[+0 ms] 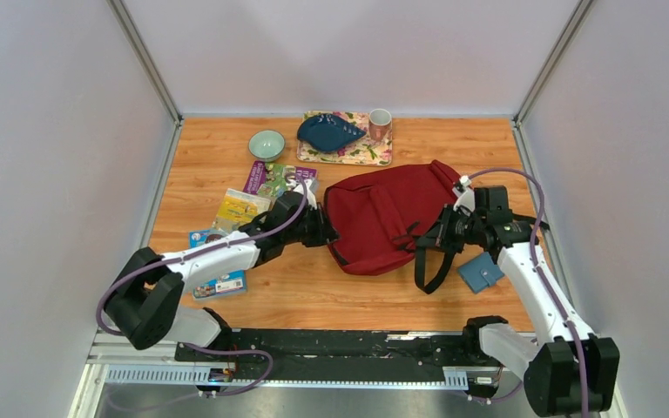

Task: Pack the student bag
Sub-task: Move the student bag to the center of the board.

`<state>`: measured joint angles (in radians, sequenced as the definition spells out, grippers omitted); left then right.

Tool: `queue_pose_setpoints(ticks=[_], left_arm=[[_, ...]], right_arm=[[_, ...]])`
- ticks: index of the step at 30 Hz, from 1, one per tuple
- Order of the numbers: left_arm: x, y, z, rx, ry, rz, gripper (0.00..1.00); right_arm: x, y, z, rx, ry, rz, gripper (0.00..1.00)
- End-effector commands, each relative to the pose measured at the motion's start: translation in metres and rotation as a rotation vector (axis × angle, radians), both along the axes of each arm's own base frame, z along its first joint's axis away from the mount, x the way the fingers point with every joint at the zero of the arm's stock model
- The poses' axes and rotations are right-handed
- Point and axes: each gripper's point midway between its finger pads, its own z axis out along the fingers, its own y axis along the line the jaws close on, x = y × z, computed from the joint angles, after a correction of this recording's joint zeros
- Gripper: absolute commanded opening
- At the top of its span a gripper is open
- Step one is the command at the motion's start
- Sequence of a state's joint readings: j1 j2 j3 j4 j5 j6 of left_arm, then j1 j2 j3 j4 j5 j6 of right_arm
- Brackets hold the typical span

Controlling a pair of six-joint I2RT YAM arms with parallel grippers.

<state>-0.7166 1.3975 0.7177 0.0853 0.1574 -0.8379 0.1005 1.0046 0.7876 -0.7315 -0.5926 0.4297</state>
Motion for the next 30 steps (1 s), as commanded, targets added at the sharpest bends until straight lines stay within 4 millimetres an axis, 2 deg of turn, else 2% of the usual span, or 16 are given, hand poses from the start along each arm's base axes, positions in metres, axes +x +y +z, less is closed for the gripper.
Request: queue_pose_setpoints(ticks=[1, 2, 5, 7, 8, 9, 11, 12, 15, 18, 24, 30], left_arm=[[0.002, 0.024, 0.014, 0.111, -0.115, -0.006, 0.06], [0.001, 0.028, 0.011, 0.131, -0.115, -0.006, 0.06], [-0.010, 0.038, -0.010, 0.172, -0.076, -0.009, 0.09], [-0.019, 0.042, -0.023, 0.157, -0.040, -0.001, 0.15], [-0.022, 0.043, -0.027, 0.149, -0.031, 0.004, 0.23], [-0.027, 0.044, -0.031, 0.137, -0.006, 0.009, 0.41], [-0.032, 0.045, -0.038, 0.122, 0.003, 0.009, 0.52], [-0.035, 0.044, -0.038, 0.110, 0.015, 0.006, 0.58], [-0.043, 0.045, -0.045, 0.095, 0.036, -0.003, 0.61], [-0.047, 0.046, -0.048, 0.096, 0.050, -0.012, 0.61], [-0.049, 0.045, -0.037, 0.069, 0.023, -0.024, 0.65], [-0.048, 0.050, -0.035, 0.091, 0.012, -0.015, 0.66]], right_arm=[[0.026, 0.007, -0.006, 0.042, -0.051, -0.045, 0.06], [0.026, 0.003, -0.015, 0.021, -0.035, -0.064, 0.23], [0.026, -0.007, -0.033, -0.044, 0.009, -0.103, 0.66], [0.021, -0.014, -0.039, -0.079, 0.047, -0.135, 0.74], [0.020, -0.020, -0.041, -0.111, 0.050, -0.163, 0.81], [0.019, -0.024, -0.032, -0.122, 0.024, -0.185, 0.87], [0.014, -0.038, -0.029, -0.185, 0.019, -0.250, 0.89], [0.011, -0.041, -0.020, -0.184, -0.009, -0.271, 0.89], [-0.001, -0.042, -0.008, -0.154, -0.009, -0.317, 0.90], [-0.008, -0.036, -0.007, -0.102, 0.005, -0.333, 0.90], [-0.016, -0.029, -0.026, -0.031, 0.096, -0.385, 0.90], [-0.020, -0.007, -0.012, 0.007, 0.051, -0.228, 0.88]])
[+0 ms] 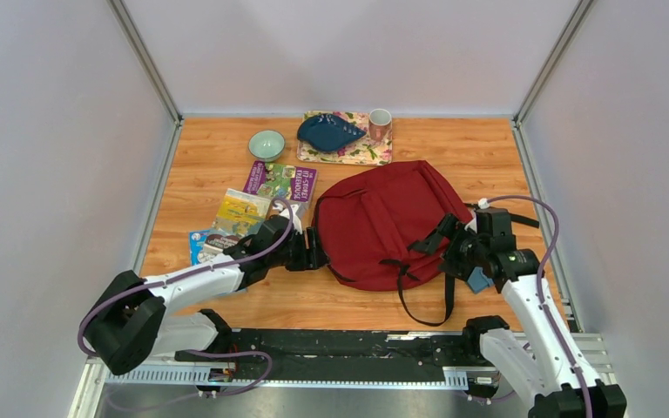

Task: Pack the student bag
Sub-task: Move the student bag to the center of the board.

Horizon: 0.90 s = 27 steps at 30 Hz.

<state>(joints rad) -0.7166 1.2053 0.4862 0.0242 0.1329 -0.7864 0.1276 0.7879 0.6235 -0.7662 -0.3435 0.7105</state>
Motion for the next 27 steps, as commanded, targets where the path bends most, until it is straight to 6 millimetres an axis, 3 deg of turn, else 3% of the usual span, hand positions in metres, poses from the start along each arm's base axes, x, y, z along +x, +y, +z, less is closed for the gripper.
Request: queue_pose_setpoints(ticks=[1, 7, 10, 14, 21, 25, 27], left_arm=[[0.002, -0.001, 0.008, -0.011, -0.024, -0.005, 0.66], [0.010, -0.009, 0.014, -0.014, -0.032, -0.017, 0.67], [0.013, -0.015, 0.016, -0.019, -0.026, -0.031, 0.68], [0.015, -0.025, 0.013, -0.035, 0.005, -0.055, 0.67], [0.023, -0.038, 0.014, -0.078, 0.033, -0.070, 0.58], [0.026, -0.037, 0.013, -0.078, 0.036, -0.064, 0.49], [0.027, -0.037, 0.012, -0.083, 0.040, -0.066, 0.37]], right_arm=[[-0.003, 0.030, 0.022, 0.093, -0.047, 0.162, 0.88], [-0.027, 0.076, 0.004, 0.068, -0.008, 0.402, 0.88], [-0.027, 0.079, -0.012, 0.003, 0.023, 0.394, 0.84], [-0.032, 0.074, -0.027, -0.049, 0.046, 0.400, 0.63], [-0.044, 0.068, -0.047, -0.111, 0.099, 0.447, 0.51], [-0.043, 0.067, -0.056, -0.139, 0.113, 0.443, 0.27], [-0.040, 0.064, -0.059, -0.162, 0.117, 0.431, 0.10]])
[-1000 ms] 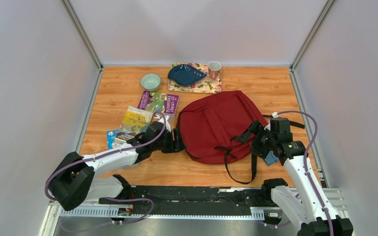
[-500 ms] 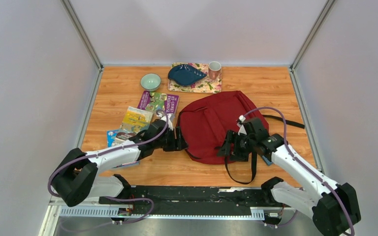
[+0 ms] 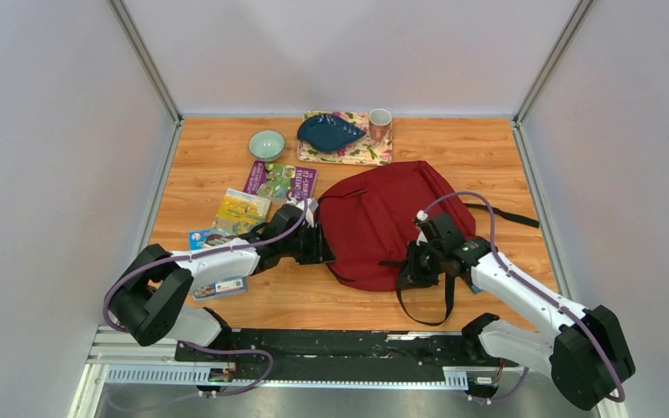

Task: Pack the student bag
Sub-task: Move the student bag to the center of the board, then adjust the student bag at the center of the board.

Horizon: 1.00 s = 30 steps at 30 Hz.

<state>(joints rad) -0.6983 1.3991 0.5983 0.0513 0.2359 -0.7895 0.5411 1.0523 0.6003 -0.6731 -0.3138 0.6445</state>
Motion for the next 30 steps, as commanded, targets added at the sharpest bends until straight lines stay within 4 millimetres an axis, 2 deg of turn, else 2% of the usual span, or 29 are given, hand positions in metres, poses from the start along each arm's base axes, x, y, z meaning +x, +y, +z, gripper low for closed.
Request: queue_pose_setpoints(ticks=[1, 3, 4, 6, 7, 9, 10, 11, 12, 13, 15, 16, 18, 19, 22, 30], left_arm=[[0.017, -0.011, 0.022, -0.072, -0.047, -0.004, 0.30], [0.020, -0.011, 0.025, -0.081, -0.050, -0.004, 0.18], [0.022, -0.011, 0.026, -0.083, -0.051, -0.003, 0.14], [0.029, -0.008, 0.034, -0.097, -0.065, 0.010, 0.11], [0.032, -0.007, 0.038, -0.105, -0.071, 0.015, 0.08], [0.042, -0.002, 0.050, -0.120, -0.088, 0.034, 0.05], [0.045, 0.000, 0.054, -0.125, -0.098, 0.039, 0.04], [0.048, 0.002, 0.061, -0.128, -0.117, 0.044, 0.04], [0.051, 0.007, 0.064, -0.127, -0.121, 0.059, 0.04], [0.053, 0.009, 0.067, -0.129, -0.128, 0.062, 0.04], [0.055, 0.014, 0.071, -0.130, -0.138, 0.077, 0.04], [0.055, 0.015, 0.072, -0.129, -0.139, 0.079, 0.04], [0.053, 0.017, 0.071, -0.127, -0.137, 0.079, 0.04], [0.051, 0.017, 0.070, -0.129, -0.133, 0.078, 0.04], [0.048, 0.019, 0.067, -0.134, -0.124, 0.085, 0.04], [0.040, 0.023, 0.064, -0.139, -0.116, 0.086, 0.05]], right_arm=[[0.011, -0.006, -0.005, -0.056, -0.039, -0.023, 0.03], [0.018, -0.017, -0.002, -0.115, -0.073, -0.057, 0.00], [0.032, -0.025, 0.009, -0.162, -0.140, -0.098, 0.00], [0.041, -0.039, 0.023, -0.208, -0.191, -0.150, 0.00], [0.058, -0.056, 0.036, -0.258, -0.250, -0.230, 0.00], [0.068, -0.075, 0.046, -0.287, -0.273, -0.314, 0.00], [0.078, -0.095, 0.051, -0.292, -0.271, -0.398, 0.00], [0.084, -0.105, 0.058, -0.286, -0.282, -0.441, 0.00], [0.090, -0.115, 0.062, -0.276, -0.285, -0.485, 0.00], [0.096, -0.137, 0.064, -0.274, -0.272, -0.575, 0.00], [0.103, -0.158, 0.069, -0.279, -0.269, -0.671, 0.00], [0.106, -0.180, 0.071, -0.296, -0.263, -0.756, 0.00], [0.108, -0.200, 0.071, -0.317, -0.248, -0.840, 0.00], [0.107, -0.216, 0.069, -0.325, -0.235, -0.903, 0.00], [0.108, -0.243, 0.056, -0.337, -0.186, -1.008, 0.00], [0.116, -0.288, 0.031, -0.471, -0.082, -1.078, 0.00]])
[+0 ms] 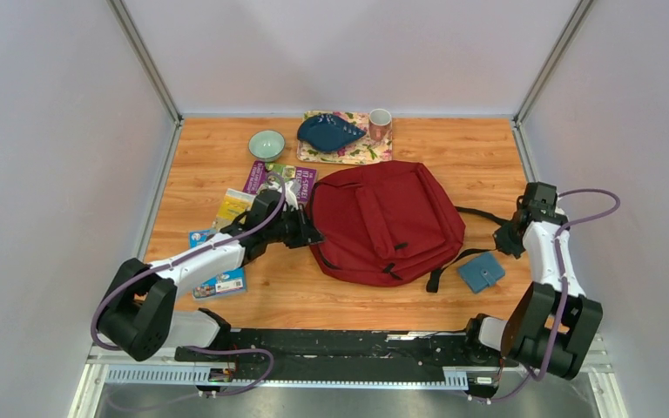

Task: Pack the student bag
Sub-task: Adjust the student bag at the center of the board.

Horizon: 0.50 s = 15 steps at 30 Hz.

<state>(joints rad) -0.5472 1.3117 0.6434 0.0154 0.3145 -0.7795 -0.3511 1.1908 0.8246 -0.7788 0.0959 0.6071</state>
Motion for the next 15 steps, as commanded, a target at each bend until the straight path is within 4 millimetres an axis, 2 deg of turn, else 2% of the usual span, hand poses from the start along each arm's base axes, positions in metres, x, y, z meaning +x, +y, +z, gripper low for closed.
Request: queue_pose_setpoints(ticks=[1, 4, 8, 11, 15], left_arm=[[0.003, 0.001, 0.021, -0.044, -0.064, 0.004, 0.05], [0.001, 0.004, 0.021, -0.045, -0.067, 0.011, 0.05], [-0.001, 0.008, 0.019, -0.034, -0.065, 0.015, 0.05], [-0.003, 0.010, 0.019, -0.036, -0.065, 0.018, 0.05], [-0.002, 0.011, 0.018, -0.037, -0.064, 0.022, 0.05]], right_arm=[[0.020, -0.031, 0.010, -0.094, -0.016, -0.045, 0.00], [0.033, -0.033, 0.019, -0.071, -0.070, -0.045, 0.00], [0.060, -0.037, 0.053, -0.078, -0.195, -0.035, 0.01], [0.077, -0.037, 0.069, -0.067, -0.236, 0.005, 0.01], [0.092, -0.030, 0.060, 0.002, -0.217, 0.059, 0.02]])
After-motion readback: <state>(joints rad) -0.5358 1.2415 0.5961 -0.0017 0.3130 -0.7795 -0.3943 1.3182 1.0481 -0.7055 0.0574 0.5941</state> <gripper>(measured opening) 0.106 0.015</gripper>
